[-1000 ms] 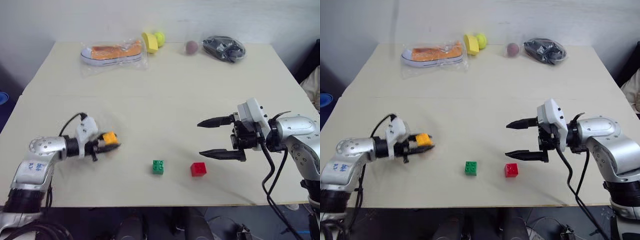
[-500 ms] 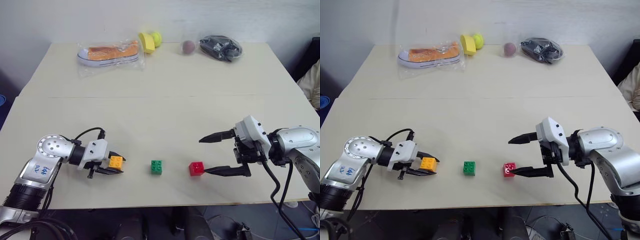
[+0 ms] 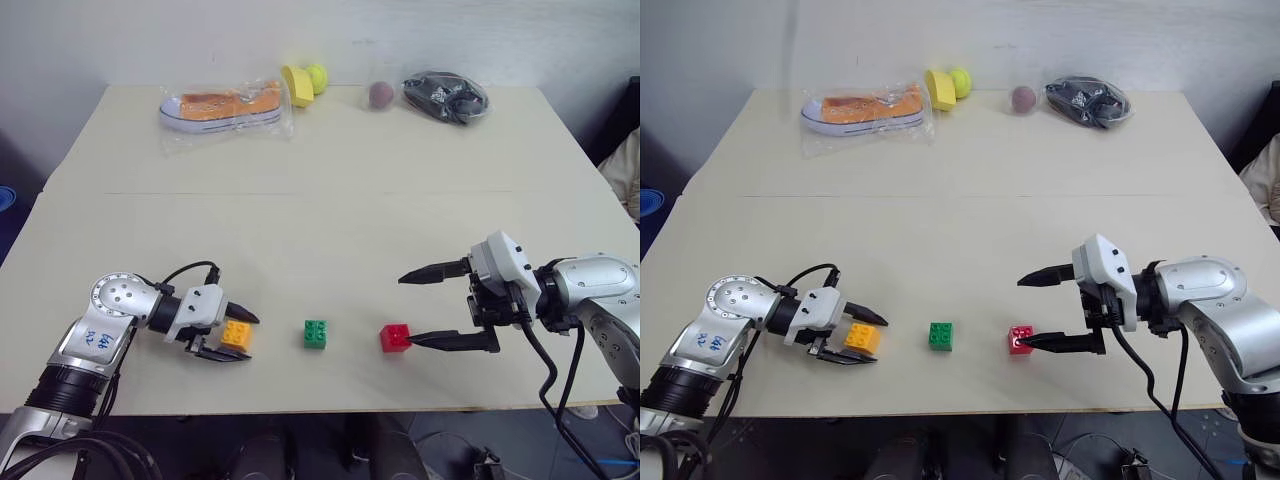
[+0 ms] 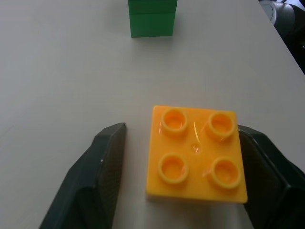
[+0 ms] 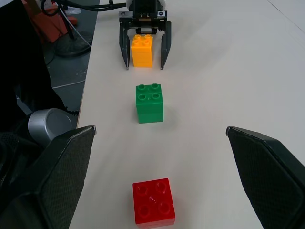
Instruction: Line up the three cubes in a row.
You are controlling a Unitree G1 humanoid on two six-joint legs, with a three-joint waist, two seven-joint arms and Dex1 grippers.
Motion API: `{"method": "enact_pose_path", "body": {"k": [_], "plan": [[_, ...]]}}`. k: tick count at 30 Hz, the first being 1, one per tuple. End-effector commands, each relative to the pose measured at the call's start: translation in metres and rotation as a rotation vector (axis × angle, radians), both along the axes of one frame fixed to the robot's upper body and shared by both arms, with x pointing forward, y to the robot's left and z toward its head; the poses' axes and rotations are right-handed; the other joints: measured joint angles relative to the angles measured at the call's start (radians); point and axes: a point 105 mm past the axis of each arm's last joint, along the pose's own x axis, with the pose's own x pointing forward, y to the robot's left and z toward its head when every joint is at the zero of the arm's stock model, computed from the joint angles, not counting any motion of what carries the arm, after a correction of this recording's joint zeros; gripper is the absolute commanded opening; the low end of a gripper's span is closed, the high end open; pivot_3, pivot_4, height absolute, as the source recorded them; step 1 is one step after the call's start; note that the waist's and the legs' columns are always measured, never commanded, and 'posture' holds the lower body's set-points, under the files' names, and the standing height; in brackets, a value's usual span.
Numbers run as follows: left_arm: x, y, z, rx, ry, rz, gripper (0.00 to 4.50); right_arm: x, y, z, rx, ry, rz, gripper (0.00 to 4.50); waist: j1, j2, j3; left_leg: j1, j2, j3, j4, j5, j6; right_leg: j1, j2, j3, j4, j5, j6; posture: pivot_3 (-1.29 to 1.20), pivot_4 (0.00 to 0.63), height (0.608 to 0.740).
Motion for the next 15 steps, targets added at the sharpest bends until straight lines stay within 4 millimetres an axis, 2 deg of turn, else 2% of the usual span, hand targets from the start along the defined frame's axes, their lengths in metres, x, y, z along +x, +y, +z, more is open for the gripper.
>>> {"method": "enact_pose_path", "body": {"k": [1,2,4,6,10,15], "plan": [[-0.001,0.011,0.004,0.017,0.006,0.045,4.46,-0.003,-0.002,0.013,0.002,-0.048,0.012,4.50,-0.001,0.000,0.000,0.000,0.000,0.000,0.000,0.000,0.000,0.000,0.000,0.000,0.000,0.000,0.000,0.00,0.150,0.740],[-0.004,0.015,0.008,0.016,0.014,0.053,4.46,-0.003,-0.003,0.012,-0.003,-0.045,0.009,4.50,-0.001,0.000,0.000,0.000,0.000,0.000,0.000,0.000,0.000,0.000,0.000,0.000,0.000,0.000,0.000,0.00,0.150,0.740],[-0.016,0.034,0.026,0.033,0.033,0.100,4.46,-0.004,-0.015,0.010,-0.028,-0.022,-0.006,4.50,-0.004,0.000,0.000,0.000,0.000,0.000,0.000,0.000,0.000,0.000,0.000,0.000,0.000,0.000,0.000,0.00,0.150,0.740],[-0.024,0.043,0.036,0.045,0.047,0.125,4.46,-0.006,-0.022,0.009,-0.043,-0.009,-0.013,4.50,-0.010,0.000,0.000,0.000,0.002,0.000,-0.001,0.000,-0.001,-0.001,0.001,0.000,0.000,0.000,-0.001,0.00,0.150,0.740],[-0.045,0.076,0.076,0.057,0.114,0.246,4.46,-0.003,-0.059,0.003,-0.127,0.010,-0.088,4.50,-0.005,0.000,0.000,0.000,0.001,0.000,-0.001,0.000,0.000,-0.001,0.000,0.000,-0.001,0.000,-0.001,0.00,0.150,0.740],[-0.065,0.088,0.105,0.036,0.152,0.326,4.46,-0.002,-0.084,-0.006,-0.137,0.048,-0.138,4.50,-0.001,0.001,0.001,0.000,0.000,-0.001,-0.001,0.000,0.001,0.000,-0.001,0.000,-0.002,0.000,-0.001,0.00,0.150,0.740]]}}
